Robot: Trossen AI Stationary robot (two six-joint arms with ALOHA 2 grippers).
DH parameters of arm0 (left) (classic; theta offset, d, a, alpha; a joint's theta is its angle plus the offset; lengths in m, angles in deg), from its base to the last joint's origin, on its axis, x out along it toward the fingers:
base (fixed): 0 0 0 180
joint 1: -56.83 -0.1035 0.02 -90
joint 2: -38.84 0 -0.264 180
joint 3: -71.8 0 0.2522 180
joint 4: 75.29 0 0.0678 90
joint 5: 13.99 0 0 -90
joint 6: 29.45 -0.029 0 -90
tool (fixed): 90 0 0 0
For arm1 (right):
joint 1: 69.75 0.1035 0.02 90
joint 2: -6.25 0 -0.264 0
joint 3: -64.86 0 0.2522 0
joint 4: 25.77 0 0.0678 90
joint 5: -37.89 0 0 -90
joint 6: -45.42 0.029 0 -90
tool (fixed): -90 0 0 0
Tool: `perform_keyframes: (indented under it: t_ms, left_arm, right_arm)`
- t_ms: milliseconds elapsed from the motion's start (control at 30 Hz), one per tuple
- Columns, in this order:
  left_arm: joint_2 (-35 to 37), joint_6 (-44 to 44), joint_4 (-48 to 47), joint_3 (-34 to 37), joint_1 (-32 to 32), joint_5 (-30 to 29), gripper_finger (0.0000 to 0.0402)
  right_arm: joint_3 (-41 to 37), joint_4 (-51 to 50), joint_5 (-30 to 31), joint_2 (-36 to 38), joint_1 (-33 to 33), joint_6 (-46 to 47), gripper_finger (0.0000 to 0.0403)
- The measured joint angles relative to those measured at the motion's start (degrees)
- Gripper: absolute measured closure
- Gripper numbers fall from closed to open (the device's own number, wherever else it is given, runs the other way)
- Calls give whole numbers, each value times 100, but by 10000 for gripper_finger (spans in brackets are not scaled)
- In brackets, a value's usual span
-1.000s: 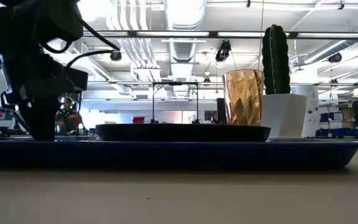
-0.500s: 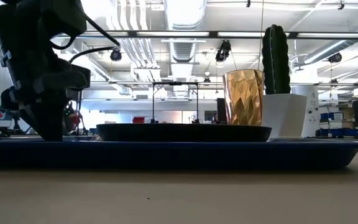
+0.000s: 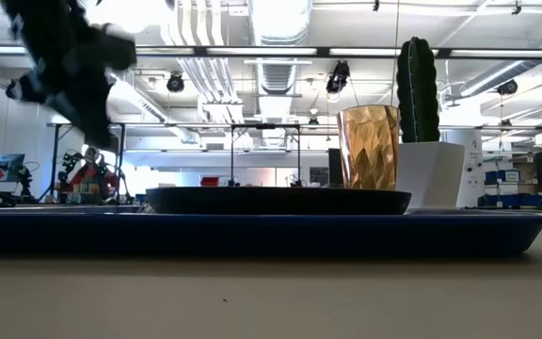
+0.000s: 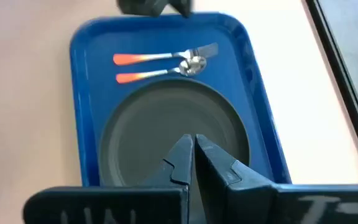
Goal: Pick and place plate/cup/fork/spoon on tray
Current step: Return to Home Position
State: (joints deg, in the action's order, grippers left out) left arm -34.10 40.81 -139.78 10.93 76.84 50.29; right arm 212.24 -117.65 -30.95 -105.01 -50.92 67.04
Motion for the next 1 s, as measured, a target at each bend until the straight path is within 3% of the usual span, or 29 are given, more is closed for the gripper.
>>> perform_keyframes:
  t_ms: [300, 633, 800, 1000]
  left_arm:
    - [1470, -1266, -480, -693, 7, -1523, 387]
    - [2673, -2412, -566, -696, 303, -1924, 387]
    - [3290, -2888, -598, -747, 460, -1969, 387]
    - [4131, -3026, -615, -756, 479, -1930, 387]
  right_arm:
    - [-7, 548, -27, 209, -14, -625, 394]
    - [-282, 730, 201, 1520, -124, -1080, 394]
    - [-1275, 1318, 288, 2720, -76, -1107, 394]
    - [-3299, 2641, 288, 4366, 44, -1186, 394]
